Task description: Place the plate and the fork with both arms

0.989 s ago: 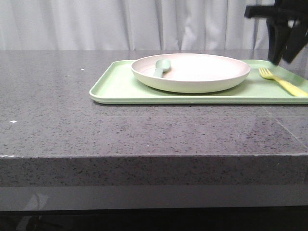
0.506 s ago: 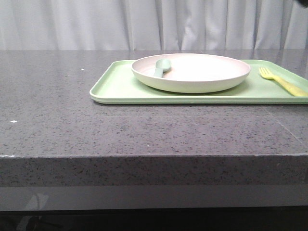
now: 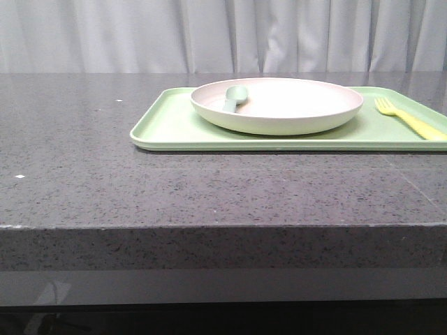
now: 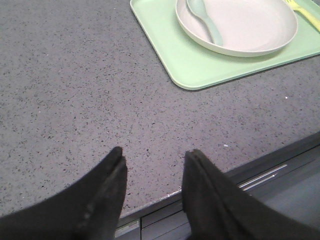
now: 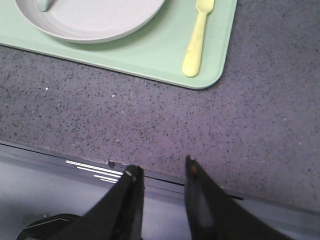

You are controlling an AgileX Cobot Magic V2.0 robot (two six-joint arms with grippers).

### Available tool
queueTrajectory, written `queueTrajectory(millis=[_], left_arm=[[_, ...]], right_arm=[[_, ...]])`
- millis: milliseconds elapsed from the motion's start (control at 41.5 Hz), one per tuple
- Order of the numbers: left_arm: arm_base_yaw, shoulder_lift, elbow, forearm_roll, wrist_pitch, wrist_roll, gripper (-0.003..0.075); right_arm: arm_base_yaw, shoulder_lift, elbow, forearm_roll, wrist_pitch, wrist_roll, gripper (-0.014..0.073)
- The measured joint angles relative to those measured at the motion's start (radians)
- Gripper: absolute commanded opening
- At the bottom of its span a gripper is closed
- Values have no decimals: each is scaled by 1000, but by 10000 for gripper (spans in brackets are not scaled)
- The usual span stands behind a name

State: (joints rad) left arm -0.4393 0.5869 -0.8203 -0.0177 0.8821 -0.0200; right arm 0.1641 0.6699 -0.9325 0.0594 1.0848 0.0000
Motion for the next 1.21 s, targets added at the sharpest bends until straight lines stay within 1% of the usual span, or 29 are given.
queueTrajectory(millis=[96,265,338,410,458,555,627,651,796,1206], left_arm=[[0,0,0,0,0,0,281],[0,0,0,0,0,0,281],[0,0,0,0,0,0,257],[0,0,0,0,0,0,184],[0,0,0,0,0,-7,130],[0,0,0,18,-8,-39,-22],[0,0,0,32,-11,-58,-20],[0,0,0,37,-12,-63,-20],[0,0,0,53,-20,-88,-20],[0,0,0,55,-21,-90,-20]], right_arm=[[0,-95,49,0,-5,0,248],[0,-210,97,-2,-39,0,248],[0,-237,102,-2,-47,0,241],[0,-249,104,-2,-50,0,204],[0,-253,105,-2,-51,0,155],[0,-253,105,-2,-51,0,24],[0,-253,105,-2,-51,0,-65],[0,-253,105,-2,-53,0,-69],[0,-253,105,-2,-55,0,-68],[0,-253,105,6,-55,0,-68]])
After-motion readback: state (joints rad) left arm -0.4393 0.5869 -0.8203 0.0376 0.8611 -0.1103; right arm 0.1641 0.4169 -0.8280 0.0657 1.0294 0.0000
